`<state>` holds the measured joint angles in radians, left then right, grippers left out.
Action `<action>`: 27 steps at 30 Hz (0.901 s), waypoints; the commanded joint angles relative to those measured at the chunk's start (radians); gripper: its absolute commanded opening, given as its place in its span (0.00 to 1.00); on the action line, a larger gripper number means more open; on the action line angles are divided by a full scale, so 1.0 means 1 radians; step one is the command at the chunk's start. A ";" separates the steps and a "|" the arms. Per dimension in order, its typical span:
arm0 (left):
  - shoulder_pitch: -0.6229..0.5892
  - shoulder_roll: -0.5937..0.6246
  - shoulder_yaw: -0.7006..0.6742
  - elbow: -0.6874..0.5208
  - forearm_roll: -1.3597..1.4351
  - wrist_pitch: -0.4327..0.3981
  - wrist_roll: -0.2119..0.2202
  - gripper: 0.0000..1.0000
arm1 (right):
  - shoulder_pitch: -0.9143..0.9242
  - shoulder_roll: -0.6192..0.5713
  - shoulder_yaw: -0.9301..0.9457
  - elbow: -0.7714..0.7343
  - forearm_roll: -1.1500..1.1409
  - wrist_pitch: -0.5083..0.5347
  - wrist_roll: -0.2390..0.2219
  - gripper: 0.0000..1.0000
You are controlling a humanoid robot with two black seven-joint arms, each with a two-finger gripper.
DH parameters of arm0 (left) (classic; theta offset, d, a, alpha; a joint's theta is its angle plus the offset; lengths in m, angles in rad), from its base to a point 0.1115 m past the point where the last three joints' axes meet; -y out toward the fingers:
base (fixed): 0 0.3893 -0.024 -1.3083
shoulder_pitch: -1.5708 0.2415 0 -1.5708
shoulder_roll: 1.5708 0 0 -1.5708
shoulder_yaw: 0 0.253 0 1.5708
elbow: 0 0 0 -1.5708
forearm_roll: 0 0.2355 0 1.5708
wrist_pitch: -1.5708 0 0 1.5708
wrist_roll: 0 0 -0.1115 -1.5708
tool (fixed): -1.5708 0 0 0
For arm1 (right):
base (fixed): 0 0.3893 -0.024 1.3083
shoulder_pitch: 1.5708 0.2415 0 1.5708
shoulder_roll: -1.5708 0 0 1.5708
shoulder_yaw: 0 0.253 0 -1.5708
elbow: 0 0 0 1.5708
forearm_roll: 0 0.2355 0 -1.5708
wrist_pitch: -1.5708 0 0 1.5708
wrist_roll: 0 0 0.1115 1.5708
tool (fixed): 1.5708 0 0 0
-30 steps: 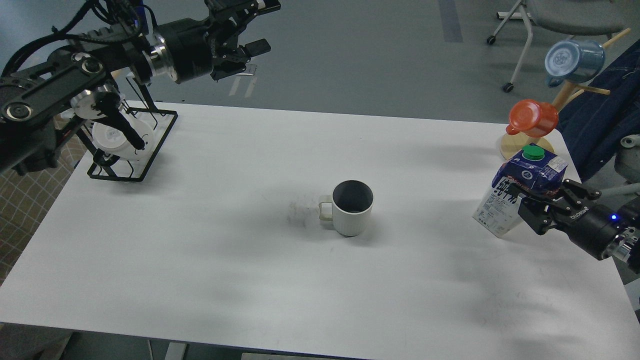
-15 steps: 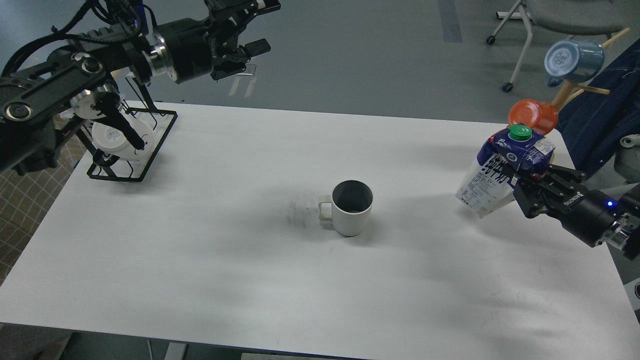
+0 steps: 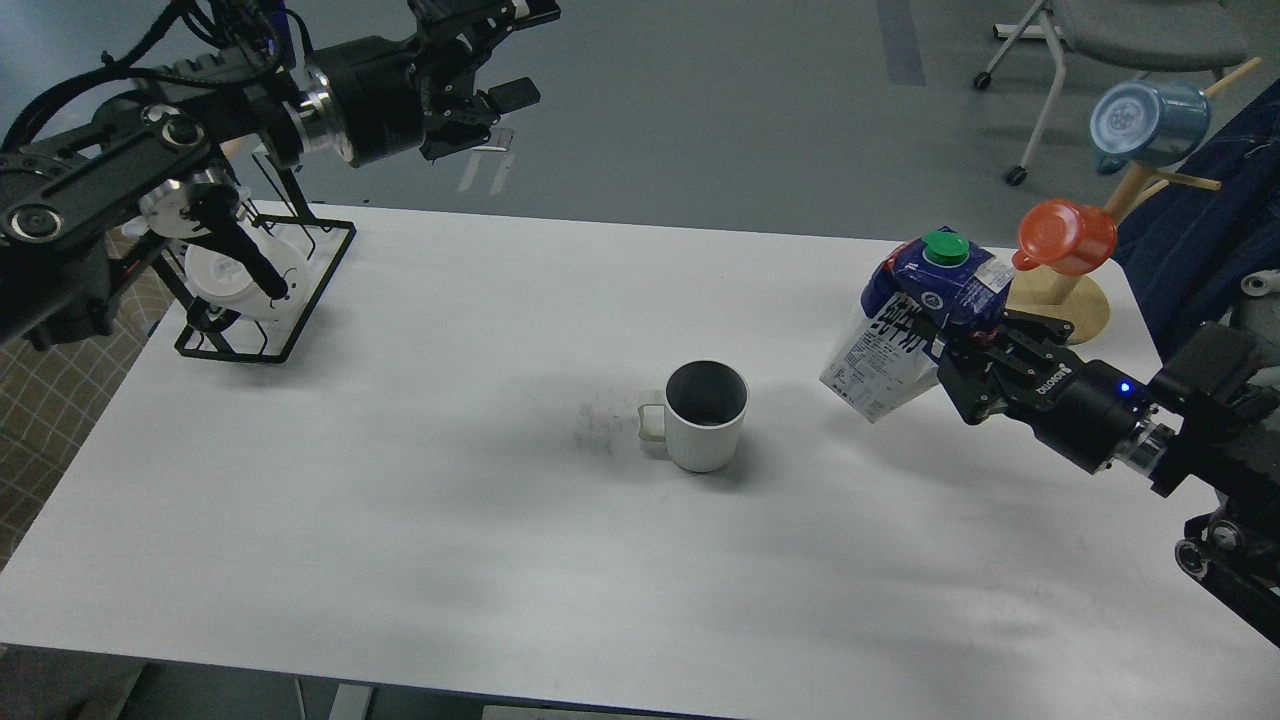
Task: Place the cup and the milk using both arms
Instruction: 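Lift the milk carton and carry it beside the white mug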
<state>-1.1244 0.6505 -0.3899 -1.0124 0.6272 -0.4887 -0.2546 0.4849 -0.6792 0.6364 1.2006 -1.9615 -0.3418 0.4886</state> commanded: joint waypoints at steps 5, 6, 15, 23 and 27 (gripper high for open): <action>0.005 0.000 -0.001 0.000 -0.001 0.000 0.000 0.94 | 0.040 0.039 -0.069 -0.027 -0.008 0.004 0.000 0.00; 0.005 0.000 0.000 0.000 0.000 0.000 0.000 0.94 | 0.040 0.044 -0.070 -0.030 -0.008 0.004 0.000 0.00; 0.006 0.001 0.000 0.000 0.000 0.000 0.000 0.94 | 0.047 0.108 -0.073 -0.067 -0.008 0.003 0.000 0.00; 0.006 0.001 0.000 0.000 0.000 0.000 0.000 0.94 | 0.047 0.127 -0.089 -0.093 -0.022 0.000 0.000 0.00; 0.006 0.003 -0.001 0.000 -0.001 0.000 0.000 0.94 | 0.044 0.145 -0.095 -0.096 -0.025 -0.005 0.000 0.01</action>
<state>-1.1183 0.6529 -0.3899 -1.0124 0.6267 -0.4887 -0.2546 0.5323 -0.5465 0.5454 1.1075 -1.9833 -0.3449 0.4887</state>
